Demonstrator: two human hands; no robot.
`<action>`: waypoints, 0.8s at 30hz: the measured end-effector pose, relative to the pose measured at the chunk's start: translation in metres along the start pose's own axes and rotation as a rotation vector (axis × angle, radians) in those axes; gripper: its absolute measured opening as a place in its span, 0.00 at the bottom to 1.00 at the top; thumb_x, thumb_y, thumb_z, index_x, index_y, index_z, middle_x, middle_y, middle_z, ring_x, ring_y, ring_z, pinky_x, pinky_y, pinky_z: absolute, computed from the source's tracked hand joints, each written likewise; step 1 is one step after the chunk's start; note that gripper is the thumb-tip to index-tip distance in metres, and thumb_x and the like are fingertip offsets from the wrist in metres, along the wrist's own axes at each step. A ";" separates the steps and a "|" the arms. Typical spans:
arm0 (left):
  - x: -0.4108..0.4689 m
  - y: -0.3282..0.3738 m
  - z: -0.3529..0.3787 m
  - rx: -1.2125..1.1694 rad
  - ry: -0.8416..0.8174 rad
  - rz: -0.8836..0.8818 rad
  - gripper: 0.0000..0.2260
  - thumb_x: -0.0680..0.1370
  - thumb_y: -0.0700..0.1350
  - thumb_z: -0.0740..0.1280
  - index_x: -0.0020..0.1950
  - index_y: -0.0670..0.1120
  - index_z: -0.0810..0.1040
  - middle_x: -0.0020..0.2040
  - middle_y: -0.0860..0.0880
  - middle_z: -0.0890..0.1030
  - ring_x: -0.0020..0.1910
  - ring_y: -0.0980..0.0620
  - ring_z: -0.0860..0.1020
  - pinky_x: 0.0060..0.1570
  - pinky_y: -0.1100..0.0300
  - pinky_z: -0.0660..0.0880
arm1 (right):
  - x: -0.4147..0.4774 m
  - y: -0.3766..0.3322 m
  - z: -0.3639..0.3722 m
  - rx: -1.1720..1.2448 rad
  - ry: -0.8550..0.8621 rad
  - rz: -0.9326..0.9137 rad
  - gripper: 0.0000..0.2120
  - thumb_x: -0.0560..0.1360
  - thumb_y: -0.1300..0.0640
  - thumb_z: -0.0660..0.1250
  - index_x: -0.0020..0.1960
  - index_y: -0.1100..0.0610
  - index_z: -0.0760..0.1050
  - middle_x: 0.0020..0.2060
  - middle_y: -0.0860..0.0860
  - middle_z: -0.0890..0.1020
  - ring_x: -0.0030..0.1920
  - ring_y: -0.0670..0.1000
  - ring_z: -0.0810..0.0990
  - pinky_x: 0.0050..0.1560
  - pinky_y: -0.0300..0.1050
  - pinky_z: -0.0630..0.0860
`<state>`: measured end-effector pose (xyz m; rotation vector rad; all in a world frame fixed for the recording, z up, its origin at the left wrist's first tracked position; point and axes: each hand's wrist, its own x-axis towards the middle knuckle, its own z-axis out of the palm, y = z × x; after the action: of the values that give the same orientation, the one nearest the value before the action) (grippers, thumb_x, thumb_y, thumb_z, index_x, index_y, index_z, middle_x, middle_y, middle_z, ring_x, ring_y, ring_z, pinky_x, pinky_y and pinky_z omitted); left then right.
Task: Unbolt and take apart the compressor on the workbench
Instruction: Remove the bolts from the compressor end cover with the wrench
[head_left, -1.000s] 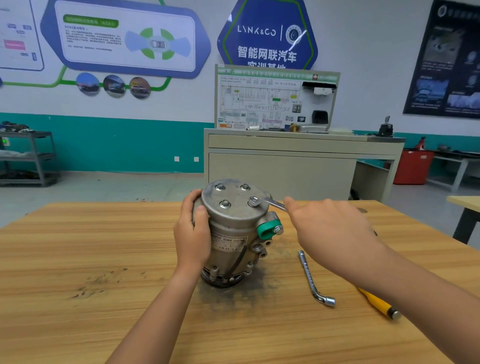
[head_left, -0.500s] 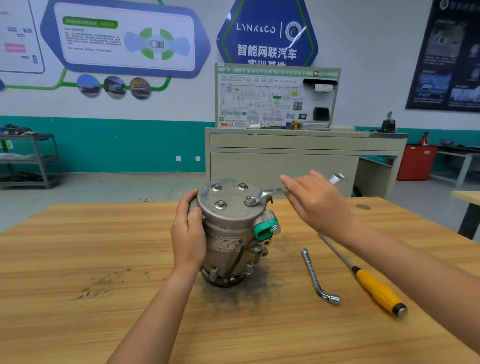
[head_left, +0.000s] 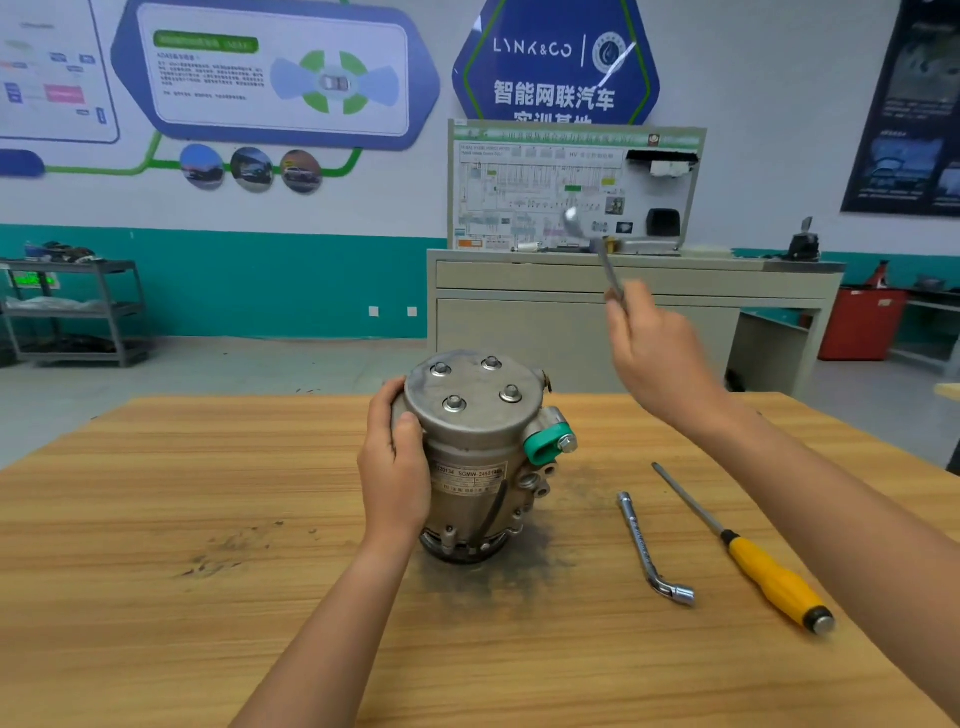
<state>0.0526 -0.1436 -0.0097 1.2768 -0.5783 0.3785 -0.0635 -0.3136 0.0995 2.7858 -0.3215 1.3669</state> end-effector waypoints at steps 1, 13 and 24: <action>-0.001 0.000 0.001 0.000 0.011 0.008 0.17 0.75 0.48 0.53 0.61 0.49 0.72 0.50 0.63 0.75 0.47 0.74 0.73 0.41 0.78 0.67 | -0.013 -0.002 -0.007 -0.062 -0.074 -0.044 0.12 0.81 0.56 0.51 0.59 0.61 0.67 0.26 0.48 0.70 0.24 0.51 0.70 0.24 0.42 0.60; -0.015 0.005 0.018 0.024 0.115 0.072 0.18 0.76 0.48 0.54 0.63 0.46 0.72 0.43 0.67 0.73 0.44 0.79 0.71 0.37 0.82 0.64 | -0.058 -0.036 -0.030 -0.512 -0.458 -0.082 0.21 0.77 0.64 0.54 0.69 0.56 0.57 0.27 0.48 0.62 0.25 0.48 0.59 0.23 0.42 0.54; -0.011 0.002 0.013 0.013 0.094 0.107 0.18 0.71 0.55 0.55 0.58 0.51 0.72 0.43 0.69 0.75 0.45 0.78 0.72 0.38 0.82 0.64 | -0.070 -0.025 -0.024 -0.655 -0.247 -0.120 0.23 0.67 0.62 0.71 0.62 0.60 0.74 0.24 0.51 0.69 0.19 0.52 0.66 0.21 0.36 0.55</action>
<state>0.0403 -0.1547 -0.0120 1.2367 -0.5662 0.5296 -0.1188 -0.2744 0.0614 2.3582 -0.4915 0.7109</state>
